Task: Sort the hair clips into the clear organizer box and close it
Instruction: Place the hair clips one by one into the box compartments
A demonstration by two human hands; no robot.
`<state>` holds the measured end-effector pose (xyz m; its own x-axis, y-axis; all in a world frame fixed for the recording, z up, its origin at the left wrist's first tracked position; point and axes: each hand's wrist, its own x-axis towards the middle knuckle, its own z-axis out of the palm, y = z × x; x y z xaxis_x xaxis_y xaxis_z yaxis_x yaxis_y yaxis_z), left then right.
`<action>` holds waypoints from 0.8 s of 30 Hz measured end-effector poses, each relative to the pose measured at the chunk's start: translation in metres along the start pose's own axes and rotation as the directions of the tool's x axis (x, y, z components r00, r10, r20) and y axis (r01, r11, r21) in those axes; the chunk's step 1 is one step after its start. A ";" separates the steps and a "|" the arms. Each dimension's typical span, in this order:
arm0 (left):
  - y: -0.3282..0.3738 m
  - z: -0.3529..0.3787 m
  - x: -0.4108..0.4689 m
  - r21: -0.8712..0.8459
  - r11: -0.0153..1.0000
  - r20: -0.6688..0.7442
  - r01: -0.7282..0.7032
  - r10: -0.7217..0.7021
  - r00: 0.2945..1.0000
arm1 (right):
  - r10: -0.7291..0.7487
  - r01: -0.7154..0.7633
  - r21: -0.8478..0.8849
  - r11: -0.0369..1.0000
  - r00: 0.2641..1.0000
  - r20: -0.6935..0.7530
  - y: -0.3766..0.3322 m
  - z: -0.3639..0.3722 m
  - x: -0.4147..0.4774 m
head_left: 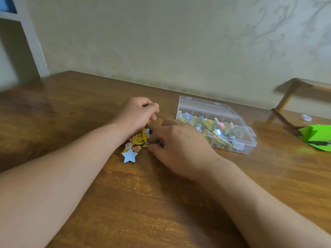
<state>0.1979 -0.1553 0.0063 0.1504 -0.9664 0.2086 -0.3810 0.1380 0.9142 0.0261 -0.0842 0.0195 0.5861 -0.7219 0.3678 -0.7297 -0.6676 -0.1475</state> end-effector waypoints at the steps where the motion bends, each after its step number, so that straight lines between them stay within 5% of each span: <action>1: 0.001 0.000 0.000 0.005 1.000 -0.003 -0.003 0.003 1.000 | -0.003 0.003 0.003 1.000 1.000 -0.013 -0.001 0.001 0.000; 14: -0.005 -0.004 0.004 0.007 0.990 0.059 -0.142 0.141 0.988 | -0.131 0.132 0.025 0.991 0.991 -0.031 -0.005 0.001 -0.001; 20: 0.011 -0.009 -0.009 0.003 0.972 0.396 -0.236 0.216 0.893 | -0.183 0.186 0.111 0.976 0.982 -0.036 0.002 0.001 -0.001; 24: 0.012 -0.009 -0.012 0.007 0.981 0.444 -0.193 0.170 0.880 | -0.117 0.117 0.271 0.955 0.993 -0.016 0.011 -0.011 -0.006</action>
<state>0.2004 -0.1404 0.0177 -0.3371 -0.9231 0.1850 -0.4094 0.3207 0.8541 0.0107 -0.0847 0.0257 0.6617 -0.6360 0.3971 -0.5333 -0.7715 -0.3470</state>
